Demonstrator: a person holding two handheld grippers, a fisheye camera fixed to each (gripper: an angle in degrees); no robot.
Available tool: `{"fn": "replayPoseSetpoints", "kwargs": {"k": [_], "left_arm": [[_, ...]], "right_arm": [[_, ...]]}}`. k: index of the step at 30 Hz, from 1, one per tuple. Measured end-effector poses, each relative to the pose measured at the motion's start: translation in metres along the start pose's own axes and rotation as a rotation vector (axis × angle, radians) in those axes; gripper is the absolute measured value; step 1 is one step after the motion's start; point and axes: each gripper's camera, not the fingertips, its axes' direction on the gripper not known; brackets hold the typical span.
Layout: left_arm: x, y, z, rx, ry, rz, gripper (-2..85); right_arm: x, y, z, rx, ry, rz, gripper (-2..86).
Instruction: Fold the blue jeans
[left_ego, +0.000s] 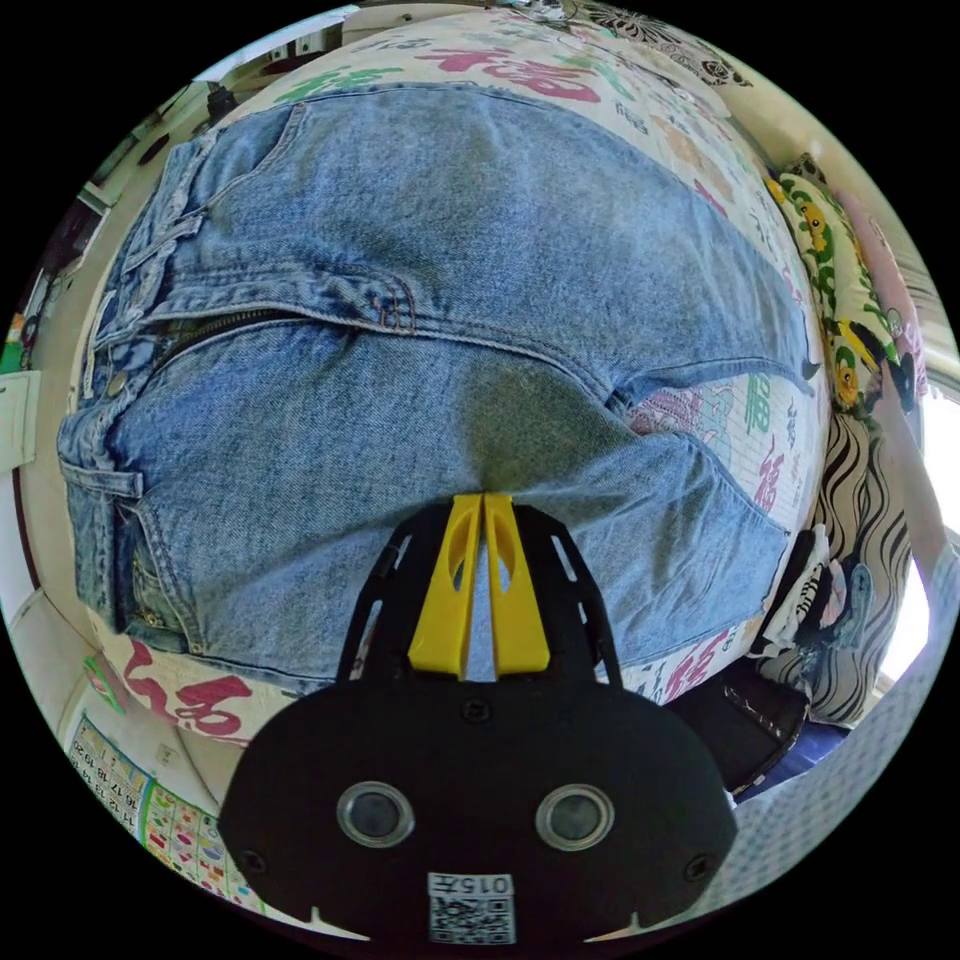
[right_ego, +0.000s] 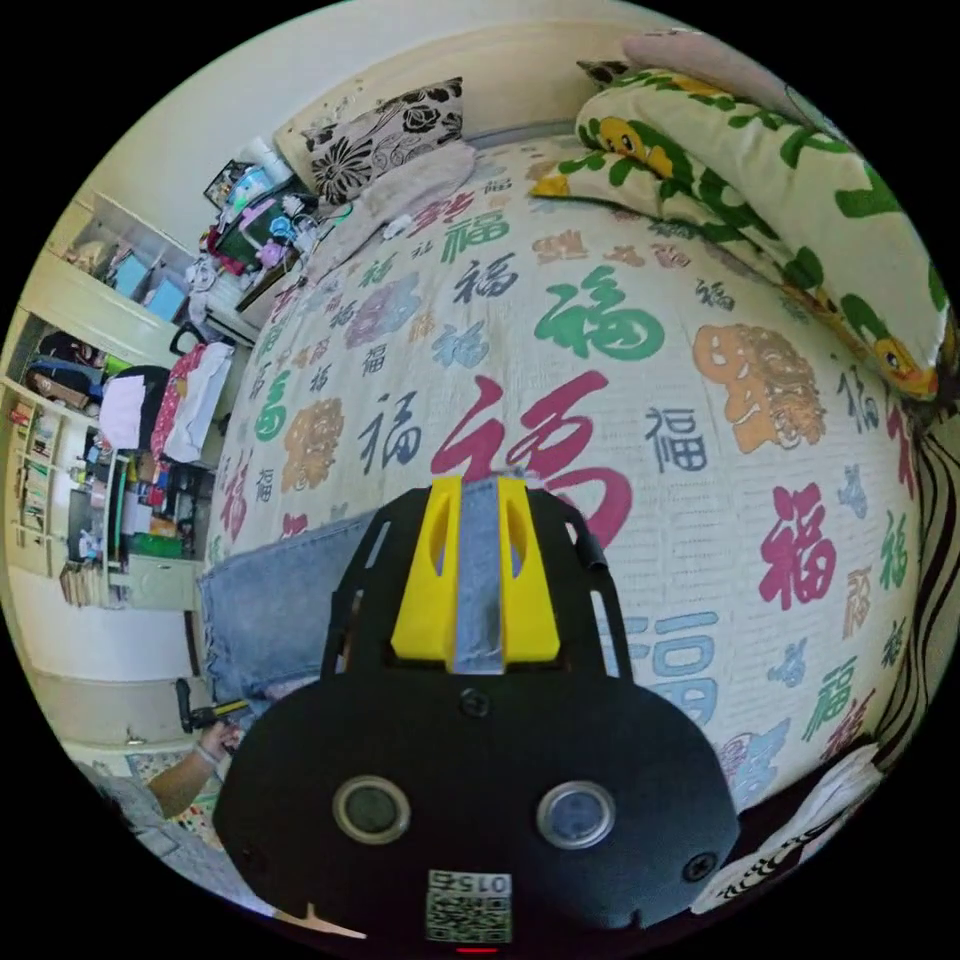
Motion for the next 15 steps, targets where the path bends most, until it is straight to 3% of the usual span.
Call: {"fn": "replayPoseSetpoints", "kwargs": {"k": [8, 11, 15], "left_arm": [[-0.018, 0.037, -0.013, 0.101, 0.128, -0.118, -0.9], [-0.029, 0.069, -0.031, 0.163, -0.011, -0.145, -0.9], [-0.045, 0.103, -0.043, 0.121, -0.246, -0.123, -0.9]], "right_arm": [[-0.021, 0.198, 0.025, -0.356, -0.118, -0.092, 0.9], [-0.04, 0.293, 0.016, -0.417, -0.082, -0.024, 0.0], [-0.117, 0.397, 0.012, -0.483, 0.139, -0.102, -0.5]]}}
